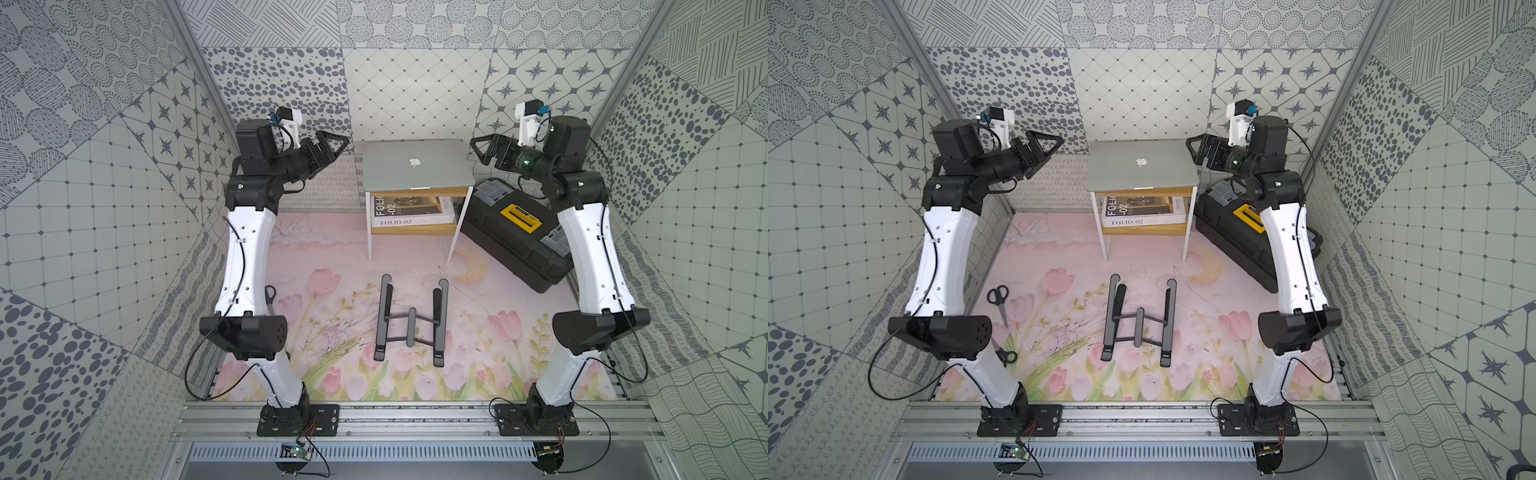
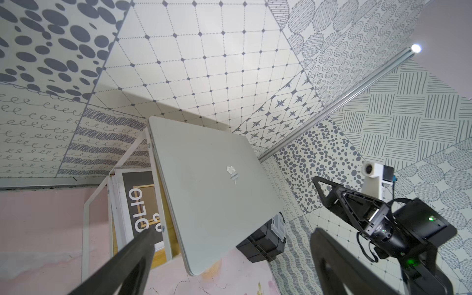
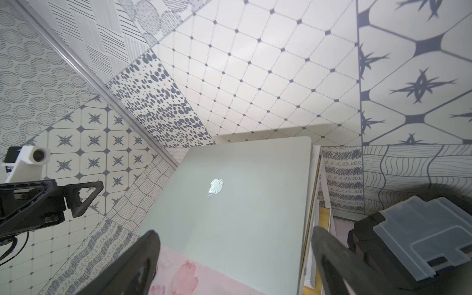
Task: Close the laptop lid and set it aside
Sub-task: Place the laptop on the shelf, then reset both arms
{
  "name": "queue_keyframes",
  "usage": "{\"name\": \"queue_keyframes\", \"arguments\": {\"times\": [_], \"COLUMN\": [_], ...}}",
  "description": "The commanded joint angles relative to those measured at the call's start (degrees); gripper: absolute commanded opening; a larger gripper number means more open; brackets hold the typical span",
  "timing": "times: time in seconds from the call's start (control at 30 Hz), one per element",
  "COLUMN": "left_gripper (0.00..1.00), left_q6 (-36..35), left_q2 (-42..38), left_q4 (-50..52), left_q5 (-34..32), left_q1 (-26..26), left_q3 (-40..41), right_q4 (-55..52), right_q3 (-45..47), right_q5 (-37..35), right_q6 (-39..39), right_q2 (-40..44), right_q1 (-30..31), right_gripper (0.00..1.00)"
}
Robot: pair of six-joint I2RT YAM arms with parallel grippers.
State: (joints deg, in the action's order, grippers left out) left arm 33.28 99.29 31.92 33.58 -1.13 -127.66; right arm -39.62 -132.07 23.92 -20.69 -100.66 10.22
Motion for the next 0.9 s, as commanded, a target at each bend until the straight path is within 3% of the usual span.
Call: {"name": "queue_keyframes", "arguments": {"times": [0.0,0.2,0.3,0.5,0.67,0.87], "left_gripper": [0.98,0.99,0.99,0.99,0.99,0.99], "left_q6": [-13.11,-15.65,-18.48,-22.96,-22.68,-21.49], "left_q2": [-14.12,-35.17,-46.08,-61.04,-67.02,-65.85], "left_q4": [-2.16,-16.72,-26.26,-37.18,-43.73,-54.79], "left_q5": [-16.18,-21.98,-22.75,-28.82,-38.22,-45.32], "left_q1": [3.86,6.76,7.03,7.09,7.07,7.06], "left_q3": [12.19,40.19,56.65,80.8,96.04,109.11], "right_q4": [1.1,4.73,11.89,25.08,34.48,49.02], "right_q3": [7.77,32.25,50.52,78.6,95.62,111.19], "right_q5": [-1.82,-10.7,-13.81,-20.74,-25.07,-28.28], "right_q6": [3.83,11.24,13.76,16.65,15.3,14.82], "right_q2": [8.07,28.1,41.06,62.44,72.99,73.54], "right_q1": [1.4,4.46,4.72,4.72,4.73,4.72], "right_gripper": [0.97,0.97,0.97,0.97,0.97,0.97]}}
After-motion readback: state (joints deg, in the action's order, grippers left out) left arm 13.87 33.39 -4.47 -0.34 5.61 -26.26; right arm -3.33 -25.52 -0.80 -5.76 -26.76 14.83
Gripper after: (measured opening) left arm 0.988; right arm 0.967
